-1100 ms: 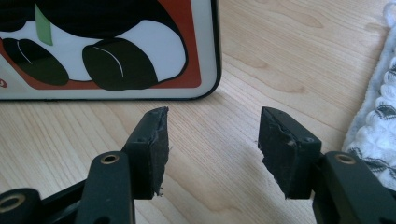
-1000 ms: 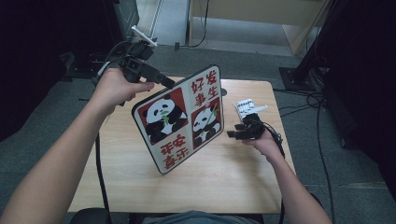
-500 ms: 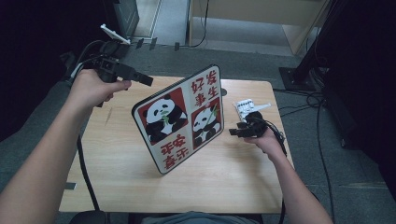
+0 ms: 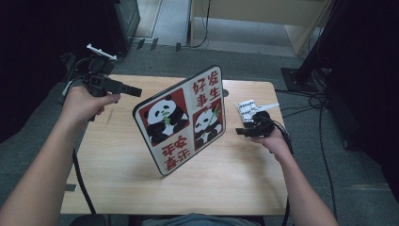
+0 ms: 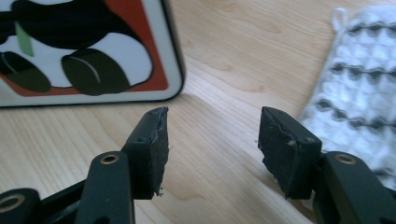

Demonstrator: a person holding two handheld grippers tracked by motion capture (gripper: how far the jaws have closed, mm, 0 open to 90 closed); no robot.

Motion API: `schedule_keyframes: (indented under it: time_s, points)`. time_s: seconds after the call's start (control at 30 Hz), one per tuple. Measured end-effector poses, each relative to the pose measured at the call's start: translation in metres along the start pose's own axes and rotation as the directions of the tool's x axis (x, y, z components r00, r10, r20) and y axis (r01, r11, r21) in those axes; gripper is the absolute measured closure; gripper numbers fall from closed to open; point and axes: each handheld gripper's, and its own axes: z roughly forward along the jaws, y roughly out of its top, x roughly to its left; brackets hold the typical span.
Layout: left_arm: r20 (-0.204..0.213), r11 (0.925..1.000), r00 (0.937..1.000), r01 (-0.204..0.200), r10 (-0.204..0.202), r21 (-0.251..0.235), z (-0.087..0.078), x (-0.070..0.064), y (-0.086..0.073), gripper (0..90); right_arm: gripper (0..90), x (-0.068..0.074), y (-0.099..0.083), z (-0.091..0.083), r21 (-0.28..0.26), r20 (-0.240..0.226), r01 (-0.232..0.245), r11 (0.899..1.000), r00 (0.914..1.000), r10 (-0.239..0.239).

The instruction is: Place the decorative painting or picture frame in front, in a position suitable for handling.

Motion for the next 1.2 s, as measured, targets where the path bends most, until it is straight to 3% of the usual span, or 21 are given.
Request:
schedule_keyframes:
  time_s: [0.47, 0.7, 0.97, 1.03, 1.2]
  points:
    - [0.015, 0.9998, 0.9998, 0.010, -0.010, -0.014, 0.014, 0.015, -0.046, 35.0, 43.9, -0.011, 0.001, 0.000, -0.003, 0.041, -0.005, 1.000, 0.9992, 0.005]
    - [0.008, 0.9998, 0.9999, -0.011, 0.011, -0.014, 0.024, 0.011, -0.071, 37.7, 44.1, -0.019, 0.001, -0.004, -0.012, 0.068, -0.007, 1.000, 0.9977, 0.008]
    - [0.026, 0.9997, 0.9996, 0.006, -0.006, -0.024, 0.027, 0.013, -0.099, 38.7, 44.7, -0.032, 0.003, -0.006, -0.029, 0.103, -0.050, 0.998, 0.9933, 0.053]
    - [0.027, 0.9997, 0.9996, 0.007, -0.006, -0.021, 0.029, 0.013, -0.105, 38.7, 45.1, -0.036, 0.005, -0.006, -0.052, 0.116, -0.051, 0.997, 0.9917, 0.057]
    - [0.031, 0.9994, 0.9995, 0.003, -0.001, -0.033, 0.031, 0.010, -0.125, 38.9, 44.8, -0.045, 0.009, -0.008, -0.046, 0.152, -0.053, 0.998, 0.9865, 0.059]
